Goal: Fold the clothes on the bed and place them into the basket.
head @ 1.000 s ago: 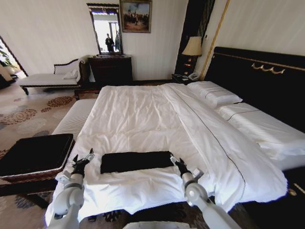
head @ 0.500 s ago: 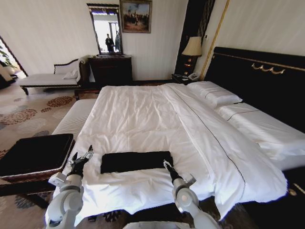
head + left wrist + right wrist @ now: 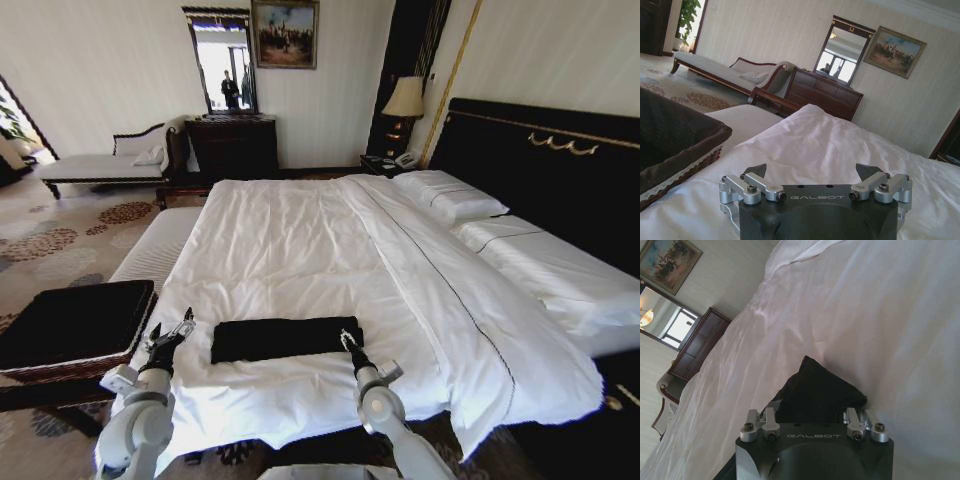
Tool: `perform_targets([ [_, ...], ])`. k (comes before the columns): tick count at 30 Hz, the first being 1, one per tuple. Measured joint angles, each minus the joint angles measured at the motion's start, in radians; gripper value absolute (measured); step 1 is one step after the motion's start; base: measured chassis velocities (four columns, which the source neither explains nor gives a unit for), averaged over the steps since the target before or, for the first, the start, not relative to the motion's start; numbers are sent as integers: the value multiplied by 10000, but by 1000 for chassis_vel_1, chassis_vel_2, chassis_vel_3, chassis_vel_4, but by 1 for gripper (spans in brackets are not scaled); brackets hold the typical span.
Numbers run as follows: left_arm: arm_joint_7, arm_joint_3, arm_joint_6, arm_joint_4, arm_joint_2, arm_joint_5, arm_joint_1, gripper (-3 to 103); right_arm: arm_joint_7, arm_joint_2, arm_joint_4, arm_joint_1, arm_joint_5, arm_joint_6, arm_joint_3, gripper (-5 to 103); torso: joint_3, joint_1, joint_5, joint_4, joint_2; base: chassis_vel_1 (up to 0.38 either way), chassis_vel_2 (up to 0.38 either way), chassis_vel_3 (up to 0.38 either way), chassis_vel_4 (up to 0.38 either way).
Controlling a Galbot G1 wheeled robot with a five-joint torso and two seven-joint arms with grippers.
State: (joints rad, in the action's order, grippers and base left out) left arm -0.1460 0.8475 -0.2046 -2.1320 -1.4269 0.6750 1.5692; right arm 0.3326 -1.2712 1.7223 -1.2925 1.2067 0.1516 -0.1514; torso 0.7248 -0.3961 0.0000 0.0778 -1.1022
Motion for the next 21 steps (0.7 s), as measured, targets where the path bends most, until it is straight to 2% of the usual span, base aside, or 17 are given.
perform_targets([
  [1, 0, 2, 12, -1, -3, -32, 26, 100, -122, -2, -135, 94, 4, 41, -43, 47, 0, 0, 0, 1, 0, 0, 0, 0, 0],
  [3, 0, 0, 16, -9, -12, -50, 48, 100, -212, -3, -232, 161, 23, 80, -84, 47, 0, -1, 0, 1, 0, 0, 0, 0, 0],
  [7, 0, -15, 30, -70, -85, -89, 116, 100, -567, -30, -507, 400, 107, 293, -368, 25, 0, 0, 0, 0, 0, 0, 0, 0, 0],
  [9, 0, -9, 35, -77, -97, -94, 127, 100, -647, -27, -528, 431, 133, 354, -450, 25, 0, 0, 0, -1, 0, 0, 0, 0, 0],
  [12, -2, 55, 52, -122, -109, -99, 145, 100, -913, 101, -367, 457, 413, 495, -814, 8, 1, 0, 2, -1, 1, 0, 0, 0, 0],
  [14, -9, 83, 54, -139, -109, -96, 145, 100, -979, 154, -261, 442, 494, 530, -938, 5, 0, -1, 0, -1, 1, 0, 0, 0, 0],
  [21, -29, 408, 49, -164, -67, 29, 9, 100, -1112, 700, 662, 70, 1031, 548, -1986, 4, 0, 0, 0, 3, 0, 0, 0, 0, 0],
])
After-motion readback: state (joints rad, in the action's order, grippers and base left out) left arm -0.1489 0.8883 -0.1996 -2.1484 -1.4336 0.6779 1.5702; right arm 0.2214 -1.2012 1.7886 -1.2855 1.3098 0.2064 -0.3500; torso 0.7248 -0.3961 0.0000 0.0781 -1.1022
